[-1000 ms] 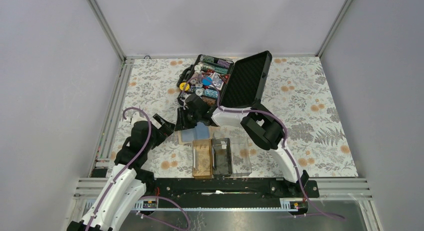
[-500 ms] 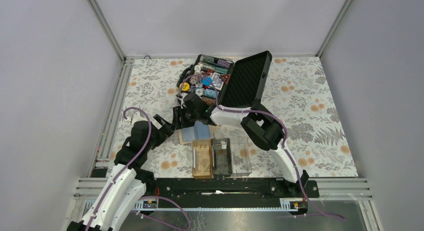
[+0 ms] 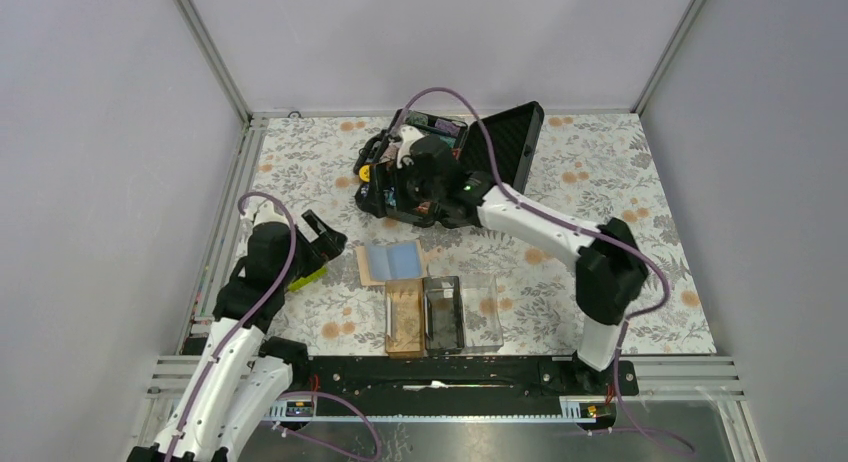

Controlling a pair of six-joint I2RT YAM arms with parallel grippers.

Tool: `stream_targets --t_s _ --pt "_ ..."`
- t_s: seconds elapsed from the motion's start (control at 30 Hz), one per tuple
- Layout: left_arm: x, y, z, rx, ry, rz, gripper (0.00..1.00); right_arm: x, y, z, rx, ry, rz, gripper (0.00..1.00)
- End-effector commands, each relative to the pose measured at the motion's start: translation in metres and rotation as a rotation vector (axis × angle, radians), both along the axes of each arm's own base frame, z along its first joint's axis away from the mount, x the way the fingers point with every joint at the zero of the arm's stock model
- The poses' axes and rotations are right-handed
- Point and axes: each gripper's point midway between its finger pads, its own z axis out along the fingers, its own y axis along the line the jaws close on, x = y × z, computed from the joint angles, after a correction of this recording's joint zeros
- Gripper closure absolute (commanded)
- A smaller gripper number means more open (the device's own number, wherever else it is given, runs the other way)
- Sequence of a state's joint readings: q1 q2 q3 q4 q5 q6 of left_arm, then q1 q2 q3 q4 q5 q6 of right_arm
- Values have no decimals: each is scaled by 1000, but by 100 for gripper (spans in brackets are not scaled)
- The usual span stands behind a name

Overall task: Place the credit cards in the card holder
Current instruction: Open the card holder at the center of the board, then pick up the credit card from the storage box.

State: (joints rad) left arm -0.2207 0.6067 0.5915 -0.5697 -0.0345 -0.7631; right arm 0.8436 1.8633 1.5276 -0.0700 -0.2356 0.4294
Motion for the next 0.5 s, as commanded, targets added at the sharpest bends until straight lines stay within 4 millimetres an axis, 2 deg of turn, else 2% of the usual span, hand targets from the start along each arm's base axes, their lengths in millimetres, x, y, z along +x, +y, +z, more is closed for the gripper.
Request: stream_targets --t_s 0.0,0.03,0.13,0.23,0.37,0.47 --pt "5 9 35 84 -56 -27 1 12 -57 22 -165 -196 -131 0" --pt "6 11 39 101 -62 -28 1 17 -73 33 -178 -234 -202 1" --pt "7 18 48 141 -71 -19 1 22 -110 44 -211 -333 -324 0" --pt "9 18 52 152 -85 -27 1 12 -138 35 -140 -411 -386 0" --pt "13 13 48 161 -83 -68 1 -15 -159 50 -15 -447 -388 1" --pt "16 7 35 150 -49 -96 1 -30 -170 37 -56 -306 -411 3"
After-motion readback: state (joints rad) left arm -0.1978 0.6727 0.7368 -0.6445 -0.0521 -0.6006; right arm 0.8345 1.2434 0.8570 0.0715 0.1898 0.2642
